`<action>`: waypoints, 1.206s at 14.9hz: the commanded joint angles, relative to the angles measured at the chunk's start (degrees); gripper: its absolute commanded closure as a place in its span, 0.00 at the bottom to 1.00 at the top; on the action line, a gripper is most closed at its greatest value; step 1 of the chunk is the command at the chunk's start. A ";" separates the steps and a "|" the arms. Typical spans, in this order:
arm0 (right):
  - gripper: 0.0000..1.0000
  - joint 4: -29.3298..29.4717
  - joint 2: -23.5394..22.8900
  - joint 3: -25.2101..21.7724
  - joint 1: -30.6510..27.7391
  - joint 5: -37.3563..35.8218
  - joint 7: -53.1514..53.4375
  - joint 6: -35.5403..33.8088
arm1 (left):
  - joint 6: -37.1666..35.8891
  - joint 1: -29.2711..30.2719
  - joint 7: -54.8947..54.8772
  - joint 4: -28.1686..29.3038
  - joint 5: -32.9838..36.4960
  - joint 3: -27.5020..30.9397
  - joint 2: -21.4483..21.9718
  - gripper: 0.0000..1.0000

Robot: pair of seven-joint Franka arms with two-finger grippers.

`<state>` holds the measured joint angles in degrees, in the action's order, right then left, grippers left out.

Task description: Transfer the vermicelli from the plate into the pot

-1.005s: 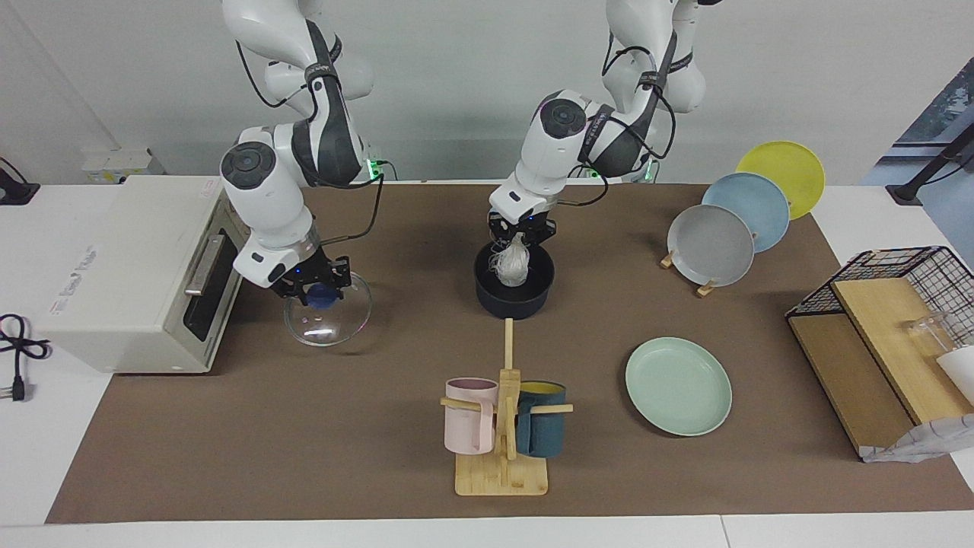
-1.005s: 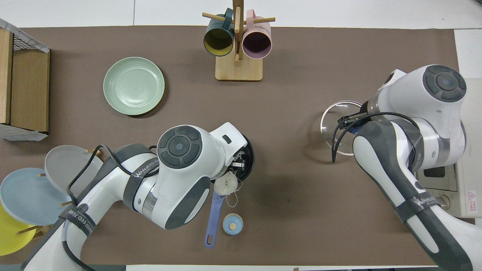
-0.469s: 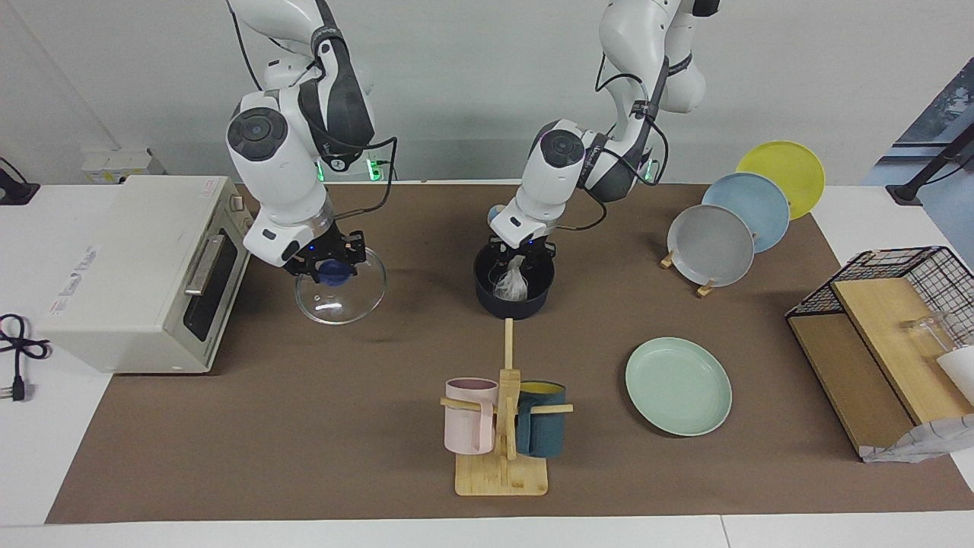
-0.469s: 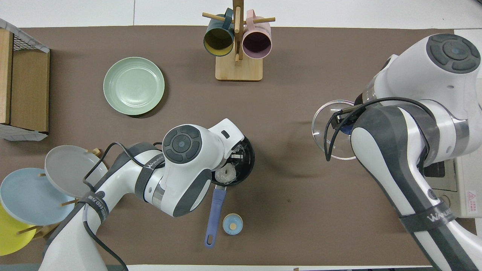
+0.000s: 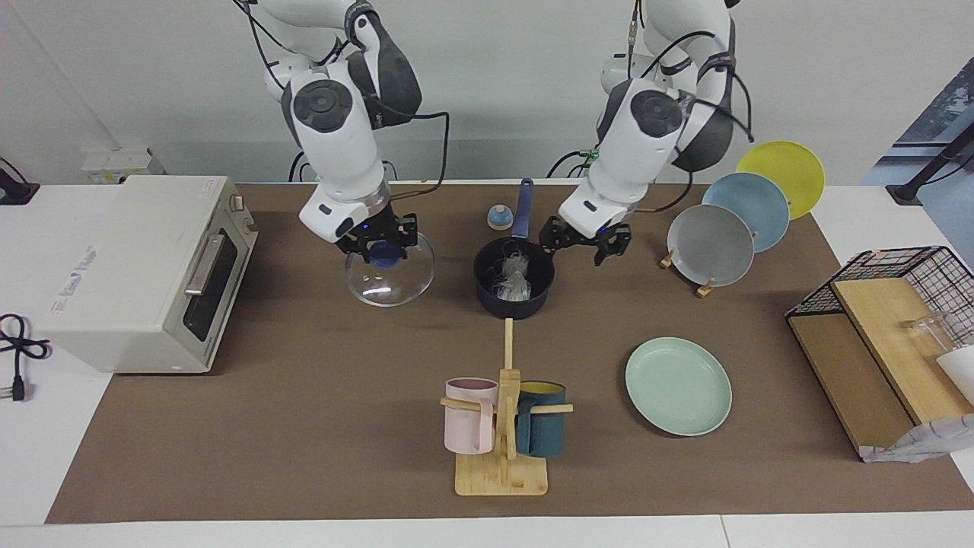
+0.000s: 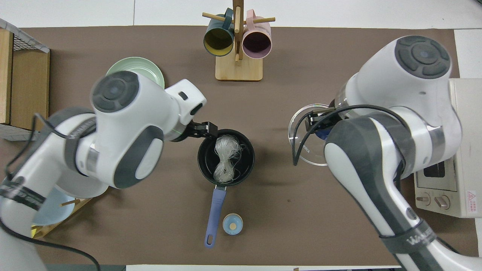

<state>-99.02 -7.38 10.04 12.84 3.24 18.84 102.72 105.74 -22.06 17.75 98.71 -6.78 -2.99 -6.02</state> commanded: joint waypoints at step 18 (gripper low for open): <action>1.00 1.02 -9.76 0.42 20.47 -8.33 25.36 14.70 | -16.96 11.86 -5.80 -3.96 6.34 -0.44 8.75 0.00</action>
<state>-98.25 -17.04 10.37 33.19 -3.98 42.40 116.54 91.31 -10.92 11.64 95.92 -1.73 -2.93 2.20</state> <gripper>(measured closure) 0.339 0.000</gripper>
